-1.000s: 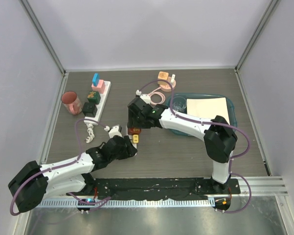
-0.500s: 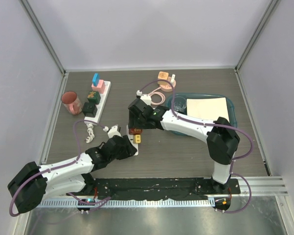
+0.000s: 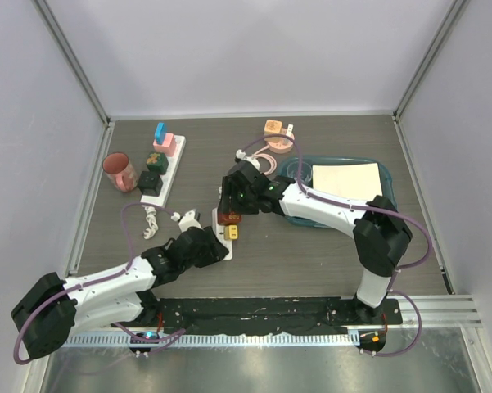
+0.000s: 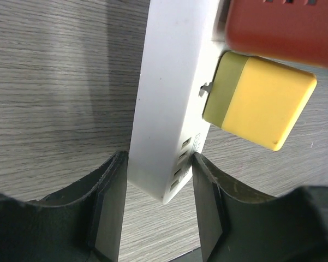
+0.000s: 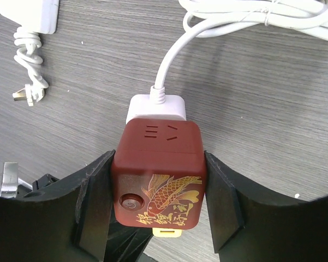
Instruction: Pull the plug off the socket
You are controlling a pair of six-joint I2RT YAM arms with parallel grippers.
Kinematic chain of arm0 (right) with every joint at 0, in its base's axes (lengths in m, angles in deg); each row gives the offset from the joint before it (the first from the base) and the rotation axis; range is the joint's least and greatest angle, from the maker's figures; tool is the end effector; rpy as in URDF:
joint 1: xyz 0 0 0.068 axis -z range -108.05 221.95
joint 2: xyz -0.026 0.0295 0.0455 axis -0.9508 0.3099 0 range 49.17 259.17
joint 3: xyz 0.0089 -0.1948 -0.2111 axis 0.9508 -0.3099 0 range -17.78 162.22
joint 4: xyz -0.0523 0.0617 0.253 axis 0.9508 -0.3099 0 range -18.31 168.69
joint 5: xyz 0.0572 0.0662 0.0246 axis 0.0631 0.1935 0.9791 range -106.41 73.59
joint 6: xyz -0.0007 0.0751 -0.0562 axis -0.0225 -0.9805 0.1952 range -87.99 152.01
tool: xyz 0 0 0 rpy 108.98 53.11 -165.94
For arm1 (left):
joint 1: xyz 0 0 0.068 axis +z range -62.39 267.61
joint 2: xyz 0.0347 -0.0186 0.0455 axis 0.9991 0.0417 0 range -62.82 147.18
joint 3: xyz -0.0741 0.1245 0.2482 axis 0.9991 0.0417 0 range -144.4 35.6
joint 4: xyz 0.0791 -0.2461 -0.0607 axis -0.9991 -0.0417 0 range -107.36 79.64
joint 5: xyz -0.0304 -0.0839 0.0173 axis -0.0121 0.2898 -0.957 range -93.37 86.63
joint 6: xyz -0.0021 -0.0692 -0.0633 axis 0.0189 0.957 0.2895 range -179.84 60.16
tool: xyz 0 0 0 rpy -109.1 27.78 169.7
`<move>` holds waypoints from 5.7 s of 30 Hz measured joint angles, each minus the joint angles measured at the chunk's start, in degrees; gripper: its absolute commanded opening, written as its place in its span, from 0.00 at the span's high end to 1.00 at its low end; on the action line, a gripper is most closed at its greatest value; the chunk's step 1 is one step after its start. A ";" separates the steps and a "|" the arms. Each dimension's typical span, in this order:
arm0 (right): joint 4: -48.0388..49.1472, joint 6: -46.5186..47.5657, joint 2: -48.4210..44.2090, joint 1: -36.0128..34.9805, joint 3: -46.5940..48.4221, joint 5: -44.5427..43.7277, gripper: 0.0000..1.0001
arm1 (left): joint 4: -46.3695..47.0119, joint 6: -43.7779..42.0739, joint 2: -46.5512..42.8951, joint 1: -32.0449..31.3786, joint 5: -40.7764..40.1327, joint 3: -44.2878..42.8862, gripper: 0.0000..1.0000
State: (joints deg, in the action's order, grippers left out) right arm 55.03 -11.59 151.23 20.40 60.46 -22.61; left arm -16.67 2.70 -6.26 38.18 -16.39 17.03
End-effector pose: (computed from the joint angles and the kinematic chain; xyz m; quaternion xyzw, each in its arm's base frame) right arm 0.2792 0.3370 0.2240 -0.0449 0.9297 0.2332 0.2815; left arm 0.1521 -0.1484 0.1308 -0.1483 0.9046 -0.2614 0.3024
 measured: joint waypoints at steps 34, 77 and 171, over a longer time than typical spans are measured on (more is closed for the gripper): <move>-2.62 2.40 -7.43 2.27 2.45 -3.74 0.99 | -9.44 1.97 0.00 0.26 -1.90 -4.24 0.27; 37.86 23.58 -15.15 -6.58 -37.92 -15.54 0.21 | -35.91 -8.00 -23.41 0.33 -18.47 -14.32 0.00; 40.74 -8.48 -8.09 -10.67 -27.98 8.22 0.83 | -35.91 -13.49 -0.61 10.58 -1.14 -31.41 1.00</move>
State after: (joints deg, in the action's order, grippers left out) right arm 95.77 -20.07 143.14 9.73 32.48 -14.39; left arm -52.58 -10.79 -6.88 48.76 -17.52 -14.38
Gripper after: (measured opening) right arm 0.399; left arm 0.321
